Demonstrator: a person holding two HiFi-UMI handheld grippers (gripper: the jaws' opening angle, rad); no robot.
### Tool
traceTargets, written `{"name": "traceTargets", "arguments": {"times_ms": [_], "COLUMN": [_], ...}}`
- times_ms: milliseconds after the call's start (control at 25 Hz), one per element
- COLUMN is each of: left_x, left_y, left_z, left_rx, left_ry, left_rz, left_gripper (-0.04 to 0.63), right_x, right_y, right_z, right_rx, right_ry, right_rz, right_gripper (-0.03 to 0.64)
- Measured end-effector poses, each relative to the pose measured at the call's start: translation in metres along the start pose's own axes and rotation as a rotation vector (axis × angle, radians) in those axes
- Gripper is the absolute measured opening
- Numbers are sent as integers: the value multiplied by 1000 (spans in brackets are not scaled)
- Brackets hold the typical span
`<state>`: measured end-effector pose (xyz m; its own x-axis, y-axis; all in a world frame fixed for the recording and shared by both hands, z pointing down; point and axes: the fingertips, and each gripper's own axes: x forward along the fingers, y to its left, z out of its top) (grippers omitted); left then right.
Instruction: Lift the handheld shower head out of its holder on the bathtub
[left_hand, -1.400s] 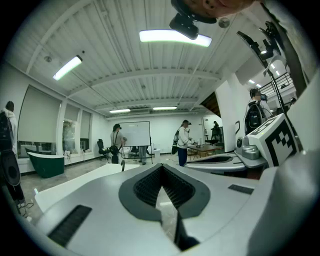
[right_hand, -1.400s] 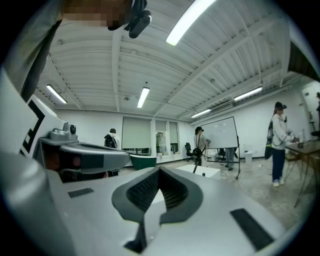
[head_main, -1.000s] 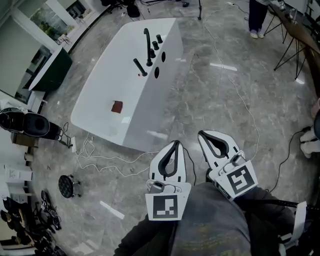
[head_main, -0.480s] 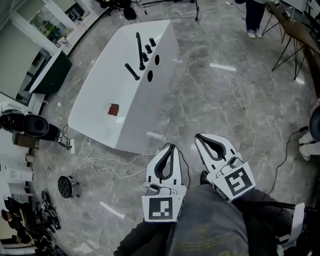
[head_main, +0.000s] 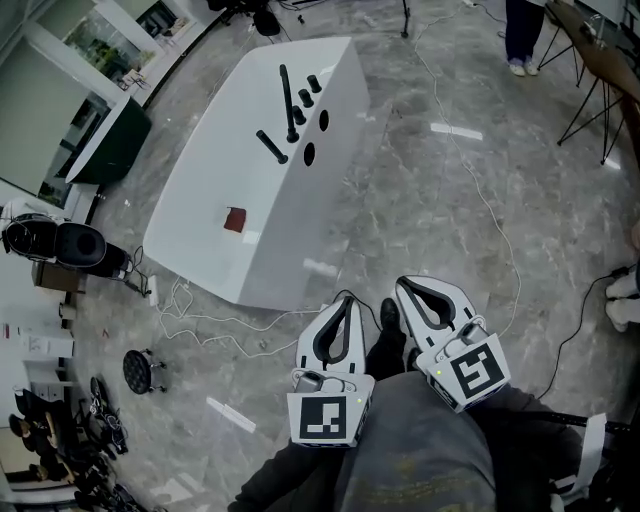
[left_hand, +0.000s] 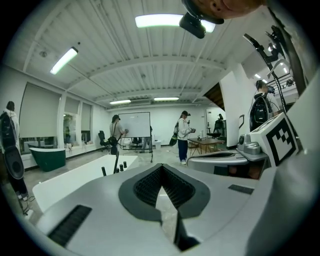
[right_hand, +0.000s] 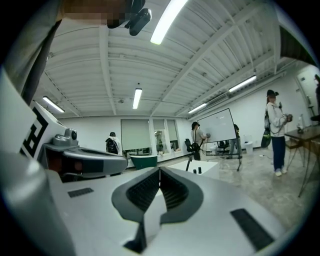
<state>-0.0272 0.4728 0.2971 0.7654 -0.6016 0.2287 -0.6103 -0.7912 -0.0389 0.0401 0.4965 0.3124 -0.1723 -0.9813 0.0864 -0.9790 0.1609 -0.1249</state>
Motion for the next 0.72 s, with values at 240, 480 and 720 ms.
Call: {"name": "traceTargets", "arguments": {"times_ms": [240, 480, 720], "left_x": [48, 93, 136], "left_y": [25, 68, 103], "left_z": [2, 16, 17], "left_rx": [-43, -47, -64], "left_ry": [-28, -35, -26], "left_rz": [-8, 27, 40], "left_gripper": [2, 2, 2], "right_x": [46, 108, 161], "right_y": [-24, -43, -61], "right_z": [4, 15, 15], "right_rx": [-23, -17, -15], "right_ry": [21, 34, 50], "right_rz": [22, 61, 90], "right_gripper": [3, 3, 3]}}
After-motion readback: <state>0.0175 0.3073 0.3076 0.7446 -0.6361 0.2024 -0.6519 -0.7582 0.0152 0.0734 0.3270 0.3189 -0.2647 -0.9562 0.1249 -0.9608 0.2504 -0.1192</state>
